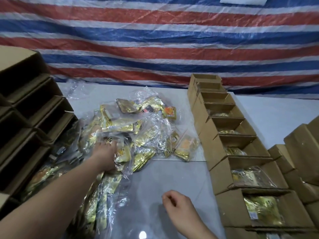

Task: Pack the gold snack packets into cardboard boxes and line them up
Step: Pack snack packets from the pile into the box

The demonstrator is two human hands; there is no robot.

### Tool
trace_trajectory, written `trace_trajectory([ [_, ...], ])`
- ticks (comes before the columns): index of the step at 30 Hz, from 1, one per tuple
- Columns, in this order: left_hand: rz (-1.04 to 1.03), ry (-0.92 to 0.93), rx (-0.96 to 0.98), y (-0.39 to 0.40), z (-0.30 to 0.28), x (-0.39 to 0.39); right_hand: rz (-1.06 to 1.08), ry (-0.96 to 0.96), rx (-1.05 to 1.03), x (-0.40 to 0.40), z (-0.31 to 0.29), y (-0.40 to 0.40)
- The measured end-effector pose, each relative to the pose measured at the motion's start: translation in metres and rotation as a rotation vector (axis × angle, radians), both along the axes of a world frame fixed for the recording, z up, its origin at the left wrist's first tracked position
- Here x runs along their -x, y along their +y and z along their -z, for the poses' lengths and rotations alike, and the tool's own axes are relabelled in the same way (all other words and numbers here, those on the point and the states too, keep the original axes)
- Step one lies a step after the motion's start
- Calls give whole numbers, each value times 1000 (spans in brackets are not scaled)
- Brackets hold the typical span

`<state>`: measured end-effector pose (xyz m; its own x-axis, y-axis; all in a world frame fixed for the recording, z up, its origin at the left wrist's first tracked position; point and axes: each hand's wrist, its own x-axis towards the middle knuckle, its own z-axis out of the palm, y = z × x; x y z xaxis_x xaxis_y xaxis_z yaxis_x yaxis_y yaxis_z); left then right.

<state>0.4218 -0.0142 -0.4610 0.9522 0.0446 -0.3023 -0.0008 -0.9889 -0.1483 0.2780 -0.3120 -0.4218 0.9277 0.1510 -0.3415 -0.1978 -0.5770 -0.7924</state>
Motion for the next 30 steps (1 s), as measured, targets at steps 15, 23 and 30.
trace_trajectory([
  [15,-133,-205,782,-104,-164,135,175,49,-410,26,-95,14],
  [23,-77,-135,1324,-172,-280,214,71,179,-1076,61,-177,-5],
  [30,49,-157,1027,-201,-294,240,36,155,-1240,101,-214,-30],
])
